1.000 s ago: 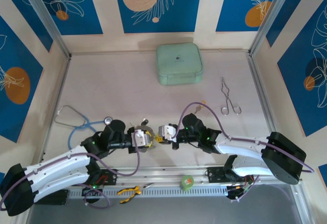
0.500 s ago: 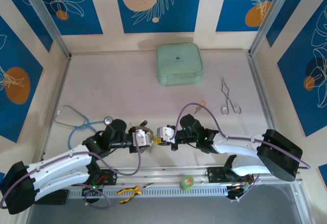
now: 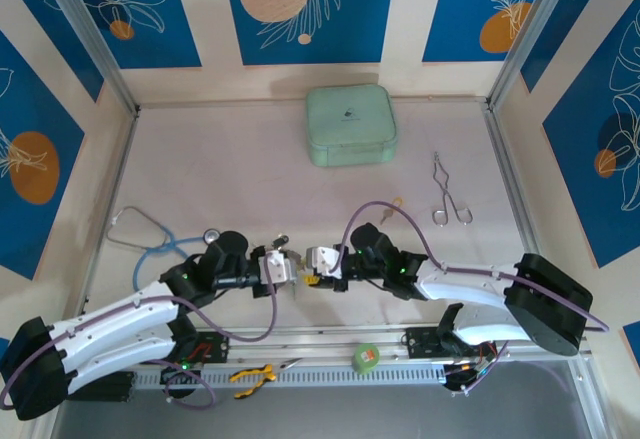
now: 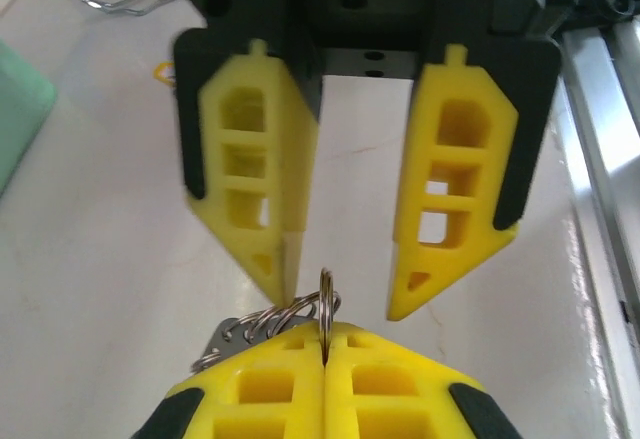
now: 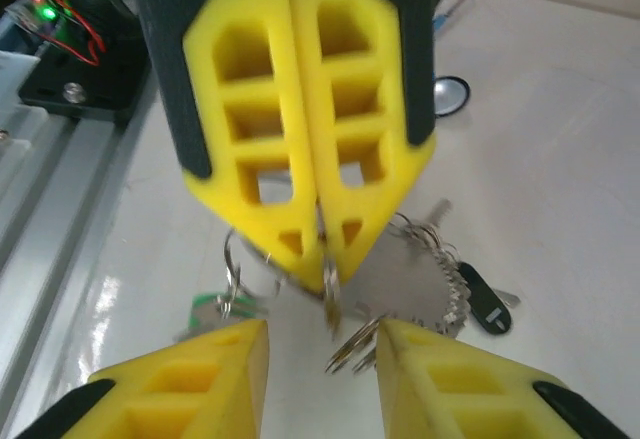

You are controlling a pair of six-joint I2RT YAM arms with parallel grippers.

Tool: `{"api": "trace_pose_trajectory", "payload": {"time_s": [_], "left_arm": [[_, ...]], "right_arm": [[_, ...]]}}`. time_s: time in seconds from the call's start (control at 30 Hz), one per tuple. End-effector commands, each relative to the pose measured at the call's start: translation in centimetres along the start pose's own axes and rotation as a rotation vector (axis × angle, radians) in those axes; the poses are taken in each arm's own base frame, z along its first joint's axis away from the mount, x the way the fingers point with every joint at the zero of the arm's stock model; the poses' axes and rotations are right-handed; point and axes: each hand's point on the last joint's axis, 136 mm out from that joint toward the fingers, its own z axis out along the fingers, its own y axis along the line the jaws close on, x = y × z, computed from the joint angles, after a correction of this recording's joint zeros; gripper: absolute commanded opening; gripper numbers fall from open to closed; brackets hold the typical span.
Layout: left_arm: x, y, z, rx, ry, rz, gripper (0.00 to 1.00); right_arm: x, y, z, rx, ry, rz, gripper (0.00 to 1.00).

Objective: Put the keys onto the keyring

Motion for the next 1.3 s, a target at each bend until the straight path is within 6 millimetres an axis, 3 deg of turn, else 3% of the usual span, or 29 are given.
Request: {"api": "trace_pose_trajectory", "payload": {"time_s": [0.0, 0.23, 0.4, 0.6, 0.8, 1.07, 1.27], "left_arm": [[-1.7, 2.4, -0.7, -0.09, 0.026, -0.079, 0.0], [0.4, 8.2, -1.6, -0.404, 0.255, -0.488, 0.0], [2.0, 9.8, -2.5, -0.546, 0.499, -0.756, 0.0], [0.8, 8.7, -2.2, -0.527, 0.566, -1.045, 0.0], [-0.6, 7.3, -3.7, -0.522, 0.495, -1.366, 0.0], [-2.1, 5.3, -4.4, -0.456, 0.502, -1.679, 0.0], [-1.8, 3.9, -5.4, -0.467, 0.511, -1.896, 0.0]], "right_arm": [[0.1, -1.5, -1.3, 0.075, 0.032, 0.044, 0.34], [-1.7, -1.5, -3.6, 0.096, -0.026, 0.169, 0.34], [-4.4, -0.2, -2.8, 0.032, -0.089, 0.17, 0.3], [-6.8, -0.5, 0.8, 0.035, -0.16, 0.146, 0.24], [-5.8, -2.3, 3.9, 0.14, -0.165, 0.143, 0.23], [-4.7, -6.6, 4.5, 0.307, -0.147, 0.071, 0.28], [-5.6, -6.1, 3.7, 0.286, -0.211, 0.013, 0.3]]}}
